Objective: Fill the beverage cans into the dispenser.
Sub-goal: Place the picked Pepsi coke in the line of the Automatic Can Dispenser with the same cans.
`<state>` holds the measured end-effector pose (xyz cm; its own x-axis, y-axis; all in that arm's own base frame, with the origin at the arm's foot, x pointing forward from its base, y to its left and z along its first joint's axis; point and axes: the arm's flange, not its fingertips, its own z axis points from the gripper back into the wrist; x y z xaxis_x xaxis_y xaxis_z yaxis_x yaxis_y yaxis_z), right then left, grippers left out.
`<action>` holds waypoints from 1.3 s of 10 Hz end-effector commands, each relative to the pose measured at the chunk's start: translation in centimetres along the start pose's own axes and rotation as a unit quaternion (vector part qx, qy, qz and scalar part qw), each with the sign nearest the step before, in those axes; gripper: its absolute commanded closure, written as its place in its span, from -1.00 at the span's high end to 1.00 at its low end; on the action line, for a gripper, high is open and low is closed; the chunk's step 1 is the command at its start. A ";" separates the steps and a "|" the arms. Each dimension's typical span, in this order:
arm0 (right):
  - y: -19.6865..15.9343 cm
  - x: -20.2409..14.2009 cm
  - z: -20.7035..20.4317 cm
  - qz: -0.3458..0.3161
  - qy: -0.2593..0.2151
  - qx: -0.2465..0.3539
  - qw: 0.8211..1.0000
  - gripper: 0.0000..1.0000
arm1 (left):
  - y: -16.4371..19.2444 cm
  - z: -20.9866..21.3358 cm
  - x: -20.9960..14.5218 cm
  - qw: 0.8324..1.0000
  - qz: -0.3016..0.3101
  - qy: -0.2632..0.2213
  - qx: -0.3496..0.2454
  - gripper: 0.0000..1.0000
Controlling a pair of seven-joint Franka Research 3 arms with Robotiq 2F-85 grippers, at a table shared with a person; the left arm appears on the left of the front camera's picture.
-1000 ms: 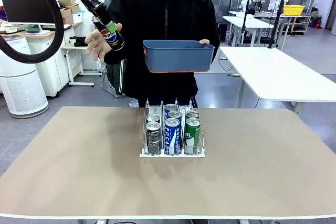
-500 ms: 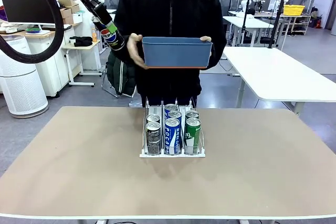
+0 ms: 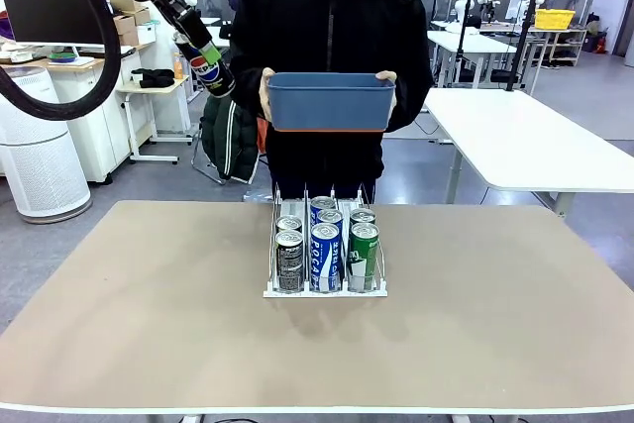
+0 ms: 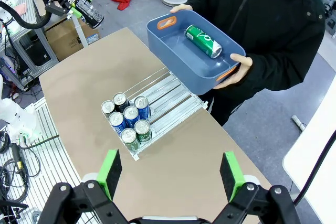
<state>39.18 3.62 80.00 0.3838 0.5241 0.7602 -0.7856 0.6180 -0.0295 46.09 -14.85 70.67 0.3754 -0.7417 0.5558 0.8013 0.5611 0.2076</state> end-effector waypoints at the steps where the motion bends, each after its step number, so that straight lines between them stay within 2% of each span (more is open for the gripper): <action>1: 0.0 0.0 0.0 -0.001 0.000 0.000 1.000 1.00 | -1.1 -0.2 0.9 0.999 0.013 0.026 -0.014 0.16; 3: 0.0 0.0 0.0 -0.001 0.000 0.000 1.000 1.00 | -4.0 -0.7 2.0 0.998 -0.006 0.054 -0.034 0.16; 6: 0.0 0.0 0.0 -0.001 0.000 0.000 1.000 1.00 | -9.7 -2.3 3.5 0.997 -0.044 0.046 -0.041 0.16; 9: 0.0 0.0 0.0 -0.001 0.000 0.000 1.000 1.00 | -14.1 -4.8 3.5 0.994 -0.072 0.068 -0.044 0.16; 10: 0.0 0.0 0.0 -0.001 0.000 0.000 1.000 1.00 | -14.6 -4.8 3.6 0.992 -0.082 0.073 -0.063 0.16; 13: 0.0 0.0 0.0 -0.001 0.000 0.000 1.000 1.00 | -13.7 -4.6 4.6 0.993 -0.072 0.068 -0.062 0.16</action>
<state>39.18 3.64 80.00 0.3837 0.5243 0.7602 -0.7858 0.6178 -0.0295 38.84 -27.86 66.02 0.3021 -0.8636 0.4035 0.9044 0.3935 0.1649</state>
